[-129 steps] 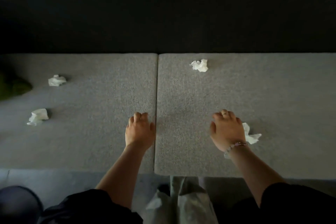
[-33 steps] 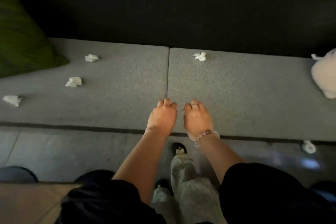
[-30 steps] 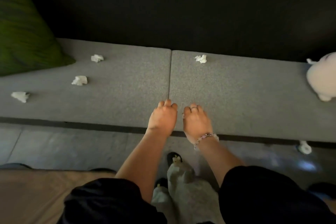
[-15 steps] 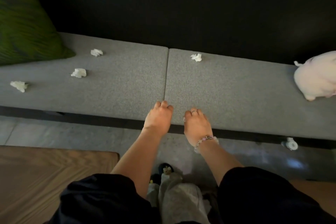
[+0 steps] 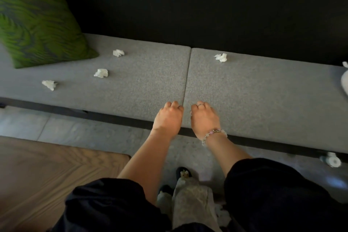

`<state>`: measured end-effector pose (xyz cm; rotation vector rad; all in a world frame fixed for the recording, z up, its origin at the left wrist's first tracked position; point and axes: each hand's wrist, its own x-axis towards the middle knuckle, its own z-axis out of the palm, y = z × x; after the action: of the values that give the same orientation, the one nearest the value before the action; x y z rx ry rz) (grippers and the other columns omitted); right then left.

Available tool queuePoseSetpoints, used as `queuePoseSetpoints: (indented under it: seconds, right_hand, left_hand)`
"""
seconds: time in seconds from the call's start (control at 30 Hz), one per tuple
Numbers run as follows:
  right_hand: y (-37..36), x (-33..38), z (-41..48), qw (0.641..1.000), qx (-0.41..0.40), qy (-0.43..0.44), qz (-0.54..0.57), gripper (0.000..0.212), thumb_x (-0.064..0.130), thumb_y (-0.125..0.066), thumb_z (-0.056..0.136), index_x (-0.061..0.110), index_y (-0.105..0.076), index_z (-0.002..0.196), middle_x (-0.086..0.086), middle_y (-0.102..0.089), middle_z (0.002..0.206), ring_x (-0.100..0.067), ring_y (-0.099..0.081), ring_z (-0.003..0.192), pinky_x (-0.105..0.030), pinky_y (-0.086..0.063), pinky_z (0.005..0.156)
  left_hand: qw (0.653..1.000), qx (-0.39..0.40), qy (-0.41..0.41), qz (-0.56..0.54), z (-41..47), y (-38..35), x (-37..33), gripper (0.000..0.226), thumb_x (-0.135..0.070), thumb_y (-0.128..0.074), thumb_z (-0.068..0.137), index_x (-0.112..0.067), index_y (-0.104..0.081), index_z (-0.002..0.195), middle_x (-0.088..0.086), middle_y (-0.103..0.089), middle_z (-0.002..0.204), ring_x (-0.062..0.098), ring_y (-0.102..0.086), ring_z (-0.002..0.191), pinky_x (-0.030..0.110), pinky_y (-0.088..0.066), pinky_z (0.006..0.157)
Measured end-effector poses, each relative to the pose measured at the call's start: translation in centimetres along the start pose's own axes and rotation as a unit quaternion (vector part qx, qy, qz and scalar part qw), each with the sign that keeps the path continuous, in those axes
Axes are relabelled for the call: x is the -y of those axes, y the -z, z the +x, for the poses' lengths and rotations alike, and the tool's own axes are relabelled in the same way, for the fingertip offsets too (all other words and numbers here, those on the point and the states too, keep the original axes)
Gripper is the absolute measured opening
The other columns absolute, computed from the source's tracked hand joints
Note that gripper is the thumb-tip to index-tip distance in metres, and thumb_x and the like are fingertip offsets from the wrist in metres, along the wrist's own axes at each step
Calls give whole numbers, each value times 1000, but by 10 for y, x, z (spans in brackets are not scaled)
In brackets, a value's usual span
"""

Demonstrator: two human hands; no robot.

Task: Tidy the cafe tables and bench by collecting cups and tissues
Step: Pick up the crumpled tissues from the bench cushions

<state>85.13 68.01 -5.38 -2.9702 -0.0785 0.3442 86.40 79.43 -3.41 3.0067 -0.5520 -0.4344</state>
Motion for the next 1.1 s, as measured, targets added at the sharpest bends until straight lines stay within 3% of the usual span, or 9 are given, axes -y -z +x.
queuePoseSetpoints:
  seconds: [0.3,0.4,0.67,0.83,1.0,1.1]
  right_hand:
    - [-2,23,-56,999,-33,-9,15,29,6,-43,92,0,-56,117,-16,-54,120,-31,-46,114,-35,-37,91]
    - [-13,43,-98,998,-62,-17,6,27,6,-45,92,-1,-59,114,-16,-57,117,-32,-49,112,-36,-39,89]
    - [-54,90,-242,998,-39,-18,-44,32,17,-35,98,7,-51,124,-11,-52,124,-25,-47,114,-33,-40,90]
    - [-54,79,-310,997,-13,-67,-41,34,16,-36,98,7,-48,128,-10,-50,127,-24,-45,118,-31,-38,94]
    - [-72,52,-349,990,16,-138,-41,33,13,-36,97,4,-49,126,-13,-50,128,-28,-43,119,-34,-36,96]
    - [-105,38,-374,983,69,-168,-26,26,10,-55,86,-2,-61,109,-21,-59,113,-37,-54,106,-42,-45,85]
  left_hand:
    - [999,-35,-20,21,-59,-5,4,27,-3,-41,96,-4,-51,121,11,-49,124,25,-47,114,31,-43,91]
    - [998,-34,-38,39,-100,-20,7,26,-5,-41,97,-5,-52,120,10,-50,123,25,-48,113,31,-43,91]
    - [994,-69,-65,55,-225,-49,3,29,-11,-44,98,-8,-49,126,11,-48,128,24,-46,118,31,-43,91]
    - [995,-34,-88,29,-274,-53,-35,39,-5,-55,89,-10,-49,127,9,-48,127,22,-48,114,30,-45,92]
    - [995,8,-96,-18,-283,-85,-72,37,-4,-50,92,-7,-48,129,11,-46,129,25,-46,118,33,-42,97]
    - [991,68,-108,-34,-284,-121,-97,33,-3,-44,95,-5,-48,127,12,-46,129,28,-44,121,35,-42,96]
